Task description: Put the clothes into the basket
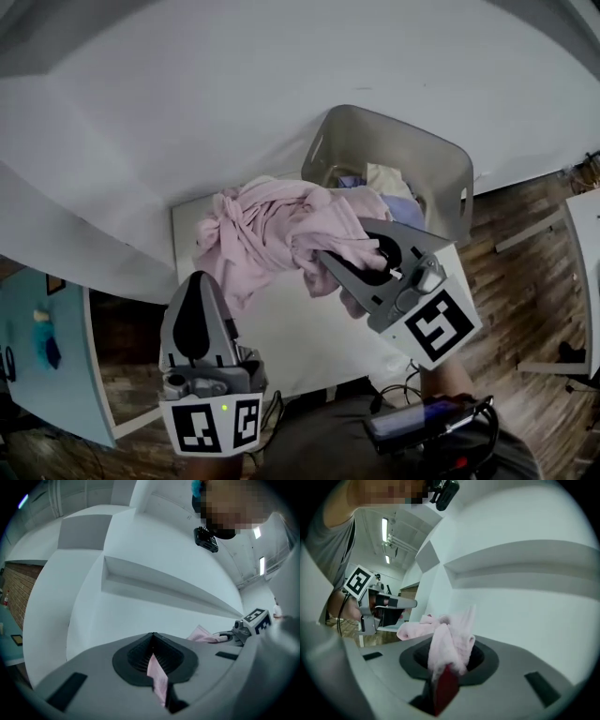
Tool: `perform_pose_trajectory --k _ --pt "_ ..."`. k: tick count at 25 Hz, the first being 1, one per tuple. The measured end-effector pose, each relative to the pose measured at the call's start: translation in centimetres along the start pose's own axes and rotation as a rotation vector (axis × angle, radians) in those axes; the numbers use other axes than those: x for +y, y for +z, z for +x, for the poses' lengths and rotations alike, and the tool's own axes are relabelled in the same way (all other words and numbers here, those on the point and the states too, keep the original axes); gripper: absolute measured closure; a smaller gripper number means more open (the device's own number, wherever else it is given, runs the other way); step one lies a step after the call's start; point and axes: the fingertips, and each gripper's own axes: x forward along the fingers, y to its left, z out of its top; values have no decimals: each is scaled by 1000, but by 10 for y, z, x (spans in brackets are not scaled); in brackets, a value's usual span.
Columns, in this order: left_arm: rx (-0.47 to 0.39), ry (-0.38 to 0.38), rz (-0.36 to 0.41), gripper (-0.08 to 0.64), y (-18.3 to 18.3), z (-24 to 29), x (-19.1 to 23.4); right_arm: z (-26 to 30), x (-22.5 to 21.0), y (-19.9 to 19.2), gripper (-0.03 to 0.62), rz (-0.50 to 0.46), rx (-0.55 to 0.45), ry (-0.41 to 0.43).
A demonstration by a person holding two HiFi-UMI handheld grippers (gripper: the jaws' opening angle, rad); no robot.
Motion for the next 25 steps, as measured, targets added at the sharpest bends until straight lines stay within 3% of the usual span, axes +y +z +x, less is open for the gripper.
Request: perform_pose_trajectory --k 7,13,19,25 --pt "-62 -46 -4 551 35 13 -34 -46 -78 70 488 -29 -110 -160" --pt "-87 -118 -15 551 39 40 -66 -95 -138 89 486 -99 -126 -317" --pt "-44 -189 -38 551 17 61 -105 -129 -165 48 486 -112 -27 -394" --pt "25 -221 -42 551 -17 79 -126 -122 -170 -45 489 -30 176 -376"
